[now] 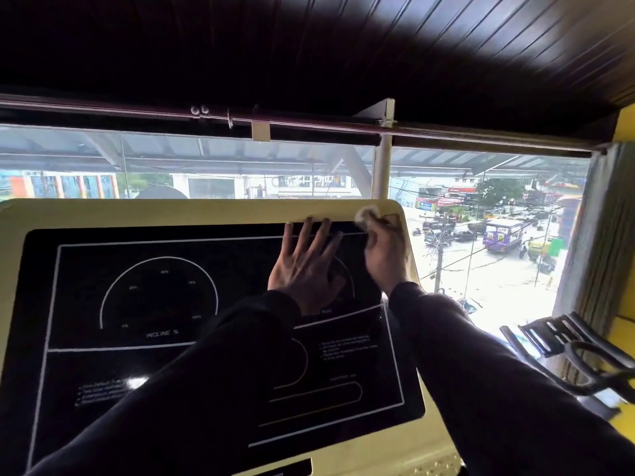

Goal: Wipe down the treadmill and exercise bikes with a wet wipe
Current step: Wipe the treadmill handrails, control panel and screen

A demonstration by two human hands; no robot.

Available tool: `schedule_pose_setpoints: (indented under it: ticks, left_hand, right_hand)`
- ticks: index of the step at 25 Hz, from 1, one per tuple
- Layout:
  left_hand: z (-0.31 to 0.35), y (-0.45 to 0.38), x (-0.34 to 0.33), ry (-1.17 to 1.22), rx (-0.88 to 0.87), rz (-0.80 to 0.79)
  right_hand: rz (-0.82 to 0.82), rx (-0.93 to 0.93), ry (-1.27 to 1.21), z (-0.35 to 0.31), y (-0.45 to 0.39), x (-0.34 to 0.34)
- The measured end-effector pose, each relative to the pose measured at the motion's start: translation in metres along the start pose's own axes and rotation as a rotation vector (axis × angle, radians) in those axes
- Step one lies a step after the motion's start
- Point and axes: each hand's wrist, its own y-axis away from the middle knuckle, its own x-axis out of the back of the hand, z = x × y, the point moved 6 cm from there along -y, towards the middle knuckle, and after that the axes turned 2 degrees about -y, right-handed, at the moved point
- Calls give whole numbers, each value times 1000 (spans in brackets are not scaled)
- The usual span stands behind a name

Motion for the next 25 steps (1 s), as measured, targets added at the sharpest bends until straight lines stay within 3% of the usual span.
schedule_pose_setpoints:
  ticks: [2,6,7,10,11,15,16,19,20,23,25]
  left_hand:
    - [-2,-2,-3,-29,-17,-37]
    - [10,1,-3,8,27,-5]
    - [15,2,-6,2,28,0]
    - [21,4,-14,-44,1,-6]
    - [21,4,-15,-45,5,-2]
    - [20,5,-15,-36,7,6]
    - [21,5,-15,-32,8,5]
    - [22,5,-15,-23,23,10]
    - [21,5,-16,-25,24,11]
    - [20,6,-17,-29,18,9]
    - [21,5,-16,-16,25,15]
  right_hand:
    - [53,-202,32,12,-8,5]
    - [-89,166,-15,-17,22,-10]
    - [-82,163,-21,-9,19,-5]
    - [15,-220,51,31,-5,16]
    - [6,-251,82,29,-4,17]
    - [-113,135,-16,-9,40,1]
    - [-118,143,-25,-4,45,4]
    - [45,-142,-33,25,43,23]
    - [74,-155,-38,24,49,24]
    - [-50,101,-11,5,78,12]
    - [-49,120,10,15,82,19]
